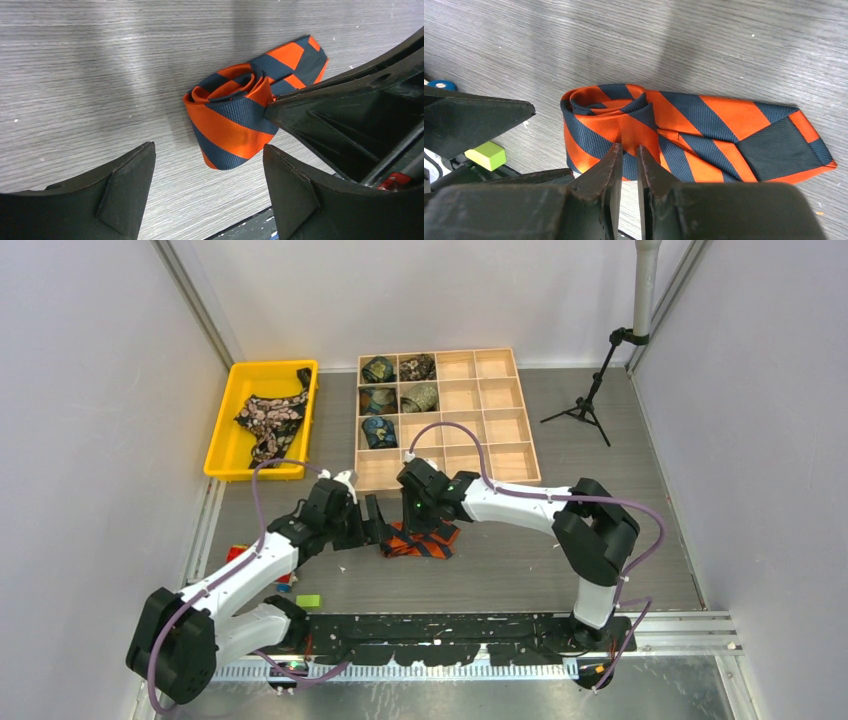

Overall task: Roll the ties
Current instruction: Roll the tie at the center of the board.

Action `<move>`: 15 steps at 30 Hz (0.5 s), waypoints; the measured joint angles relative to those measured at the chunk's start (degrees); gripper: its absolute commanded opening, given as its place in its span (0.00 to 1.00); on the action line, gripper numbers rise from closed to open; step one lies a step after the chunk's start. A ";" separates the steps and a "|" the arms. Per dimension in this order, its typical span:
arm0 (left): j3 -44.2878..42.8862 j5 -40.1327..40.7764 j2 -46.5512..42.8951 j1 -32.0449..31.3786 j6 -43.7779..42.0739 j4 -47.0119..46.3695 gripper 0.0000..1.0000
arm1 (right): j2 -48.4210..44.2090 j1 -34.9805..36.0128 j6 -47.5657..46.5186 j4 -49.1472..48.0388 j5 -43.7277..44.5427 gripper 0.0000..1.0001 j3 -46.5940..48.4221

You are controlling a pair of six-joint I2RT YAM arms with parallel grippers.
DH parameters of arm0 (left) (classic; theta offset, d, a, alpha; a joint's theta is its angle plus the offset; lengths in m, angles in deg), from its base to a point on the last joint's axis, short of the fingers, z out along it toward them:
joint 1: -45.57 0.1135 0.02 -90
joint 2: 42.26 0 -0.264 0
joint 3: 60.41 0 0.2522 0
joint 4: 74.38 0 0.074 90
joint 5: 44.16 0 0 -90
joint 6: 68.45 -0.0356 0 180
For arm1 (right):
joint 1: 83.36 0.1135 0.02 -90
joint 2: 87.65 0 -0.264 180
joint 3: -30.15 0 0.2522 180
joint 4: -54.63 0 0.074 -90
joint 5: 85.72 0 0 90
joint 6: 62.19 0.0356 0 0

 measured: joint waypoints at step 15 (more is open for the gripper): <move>4.35 -5.35 4.00 0.00 7.19 -10.01 0.76 | 0.63 -1.05 0.35 -4.24 -0.68 0.19 -2.86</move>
